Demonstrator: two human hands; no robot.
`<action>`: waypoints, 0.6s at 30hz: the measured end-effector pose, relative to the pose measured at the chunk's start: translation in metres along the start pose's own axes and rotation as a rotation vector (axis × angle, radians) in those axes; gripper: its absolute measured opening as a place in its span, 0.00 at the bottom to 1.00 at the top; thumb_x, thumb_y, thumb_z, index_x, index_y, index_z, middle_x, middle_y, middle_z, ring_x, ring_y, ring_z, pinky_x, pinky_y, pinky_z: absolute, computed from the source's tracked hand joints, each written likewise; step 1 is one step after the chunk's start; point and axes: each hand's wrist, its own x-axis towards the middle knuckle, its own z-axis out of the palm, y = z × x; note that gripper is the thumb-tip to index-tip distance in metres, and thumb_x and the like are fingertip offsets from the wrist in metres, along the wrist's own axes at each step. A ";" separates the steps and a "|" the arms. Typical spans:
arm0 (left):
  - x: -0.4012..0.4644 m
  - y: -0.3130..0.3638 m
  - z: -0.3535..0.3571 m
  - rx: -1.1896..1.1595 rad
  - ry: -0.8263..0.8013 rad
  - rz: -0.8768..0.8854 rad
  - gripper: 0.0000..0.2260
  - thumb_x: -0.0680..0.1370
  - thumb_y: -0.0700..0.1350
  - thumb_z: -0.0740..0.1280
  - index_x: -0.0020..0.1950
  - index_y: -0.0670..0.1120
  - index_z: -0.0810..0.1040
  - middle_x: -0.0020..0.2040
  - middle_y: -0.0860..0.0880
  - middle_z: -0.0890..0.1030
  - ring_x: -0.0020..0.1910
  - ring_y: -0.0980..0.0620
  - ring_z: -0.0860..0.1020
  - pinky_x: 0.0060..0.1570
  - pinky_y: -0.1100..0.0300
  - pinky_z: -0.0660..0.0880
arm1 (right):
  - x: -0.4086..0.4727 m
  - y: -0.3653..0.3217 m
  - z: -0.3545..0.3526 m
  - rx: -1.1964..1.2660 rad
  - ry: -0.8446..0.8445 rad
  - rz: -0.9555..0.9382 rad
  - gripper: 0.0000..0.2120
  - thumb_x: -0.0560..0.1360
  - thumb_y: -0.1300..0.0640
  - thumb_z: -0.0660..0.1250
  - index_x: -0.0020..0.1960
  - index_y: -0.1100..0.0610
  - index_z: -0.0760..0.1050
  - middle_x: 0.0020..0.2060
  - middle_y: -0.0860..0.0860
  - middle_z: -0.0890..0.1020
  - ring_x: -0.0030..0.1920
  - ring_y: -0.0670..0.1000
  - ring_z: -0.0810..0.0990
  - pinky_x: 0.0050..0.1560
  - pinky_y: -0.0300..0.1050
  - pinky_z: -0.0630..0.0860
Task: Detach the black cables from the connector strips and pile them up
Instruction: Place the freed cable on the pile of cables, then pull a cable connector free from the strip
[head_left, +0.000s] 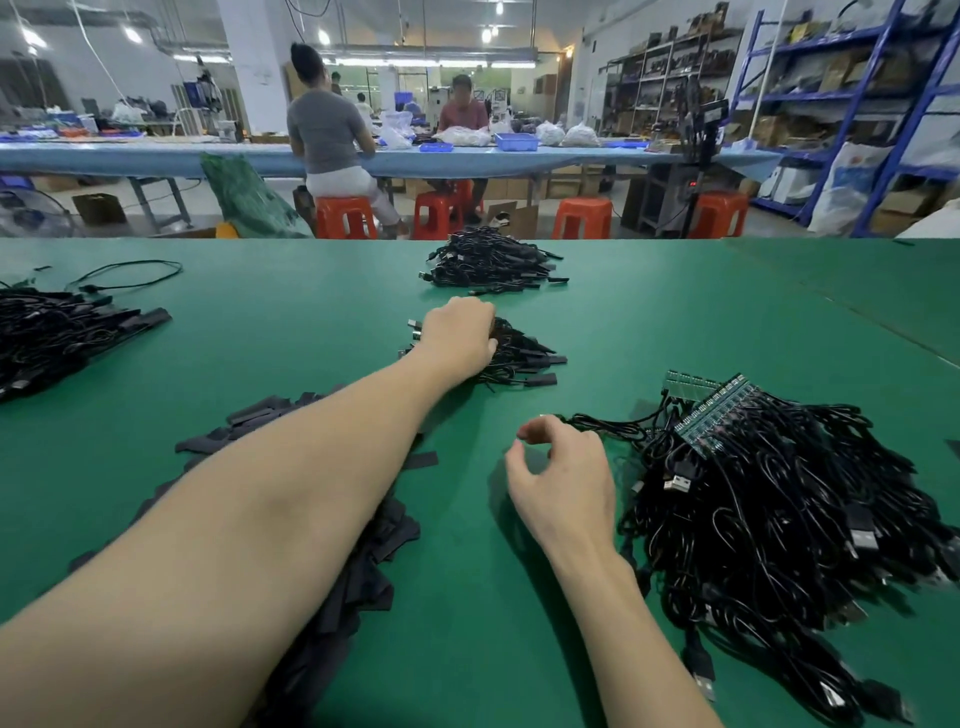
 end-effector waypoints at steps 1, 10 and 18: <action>0.003 -0.003 0.006 0.050 -0.035 0.001 0.13 0.81 0.51 0.64 0.60 0.43 0.75 0.59 0.44 0.78 0.60 0.42 0.75 0.54 0.48 0.74 | 0.001 0.001 0.000 0.003 0.006 0.005 0.06 0.78 0.51 0.66 0.53 0.50 0.80 0.49 0.42 0.83 0.56 0.48 0.74 0.49 0.45 0.73; 0.005 -0.034 0.021 0.149 -0.163 0.040 0.30 0.82 0.60 0.59 0.79 0.50 0.53 0.70 0.43 0.75 0.69 0.40 0.69 0.64 0.44 0.67 | 0.003 0.004 0.003 0.002 0.013 0.008 0.04 0.77 0.51 0.66 0.47 0.49 0.79 0.44 0.41 0.82 0.52 0.48 0.73 0.43 0.45 0.67; -0.007 -0.028 0.007 -0.036 -0.109 -0.027 0.28 0.80 0.58 0.64 0.77 0.51 0.60 0.71 0.42 0.71 0.68 0.40 0.70 0.64 0.45 0.70 | 0.005 0.008 0.004 0.019 0.009 0.027 0.04 0.77 0.51 0.66 0.45 0.48 0.79 0.42 0.41 0.81 0.52 0.48 0.72 0.42 0.45 0.67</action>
